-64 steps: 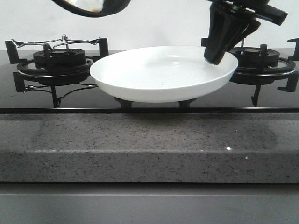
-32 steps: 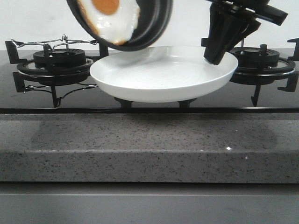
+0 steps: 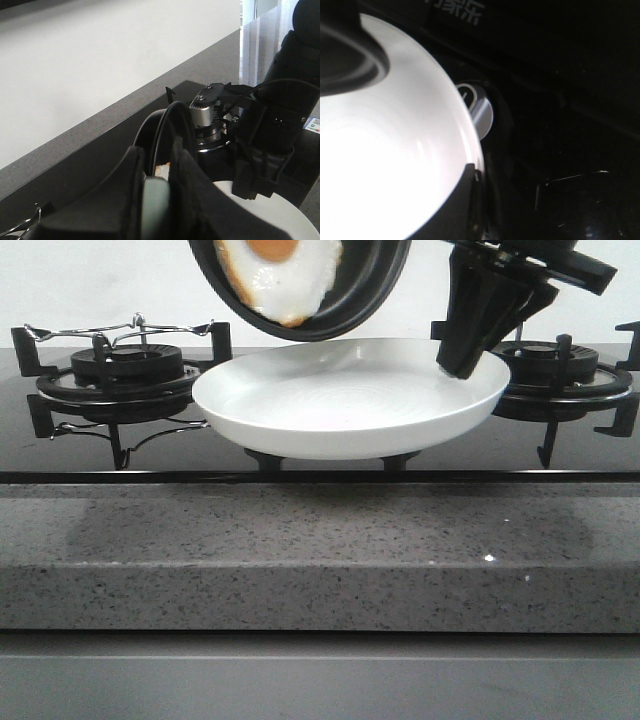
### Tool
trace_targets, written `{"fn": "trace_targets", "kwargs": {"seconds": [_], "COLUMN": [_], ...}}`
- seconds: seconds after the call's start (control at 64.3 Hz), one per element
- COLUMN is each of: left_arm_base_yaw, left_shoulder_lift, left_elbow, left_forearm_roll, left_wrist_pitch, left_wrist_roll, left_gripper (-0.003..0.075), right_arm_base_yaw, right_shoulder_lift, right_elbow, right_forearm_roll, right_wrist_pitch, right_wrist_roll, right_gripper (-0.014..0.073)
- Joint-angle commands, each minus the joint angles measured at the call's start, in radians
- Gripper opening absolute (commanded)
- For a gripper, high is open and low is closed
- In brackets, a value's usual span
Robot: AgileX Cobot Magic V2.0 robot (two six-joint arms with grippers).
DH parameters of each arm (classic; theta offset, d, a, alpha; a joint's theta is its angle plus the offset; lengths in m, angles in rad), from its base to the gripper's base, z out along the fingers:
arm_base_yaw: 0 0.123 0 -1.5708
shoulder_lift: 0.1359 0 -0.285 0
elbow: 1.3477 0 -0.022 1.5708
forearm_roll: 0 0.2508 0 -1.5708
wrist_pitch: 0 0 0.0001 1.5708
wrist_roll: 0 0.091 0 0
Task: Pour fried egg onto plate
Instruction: 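Tilt the frying pan with the left gripper to slide the egg onto the plate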
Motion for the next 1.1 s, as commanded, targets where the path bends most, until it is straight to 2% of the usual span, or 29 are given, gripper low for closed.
{"fn": "trace_targets", "kwargs": {"seconds": [0.0, 0.607, 1.089], "left_arm_base_yaw": [-0.009, -0.009, -0.012], "left_shoulder_lift": [-0.029, -0.029, -0.073], "left_elbow": [-0.032, -0.032, -0.022], "left_forearm_roll": [-0.018, 0.079, 0.088], "left_wrist_pitch": [-0.099, -0.101, -0.071], "left_wrist_roll": [-0.006, -0.006, -0.029], "left_gripper": [-0.002, -0.002, -0.002], "right_arm_base_yaw": [0.002, 0.002, 0.002], "right_shoulder_lift": [-0.052, -0.052, -0.052], "right_elbow": [-0.021, -0.021, -0.021], "right_forearm_roll": [0.014, 0.014, 0.014], "right_wrist_pitch": [-0.012, -0.012, -0.012], "right_wrist_roll": [-0.01, -0.01, -0.01], "right_gripper": [-0.0059, -0.0059, -0.0059]}}
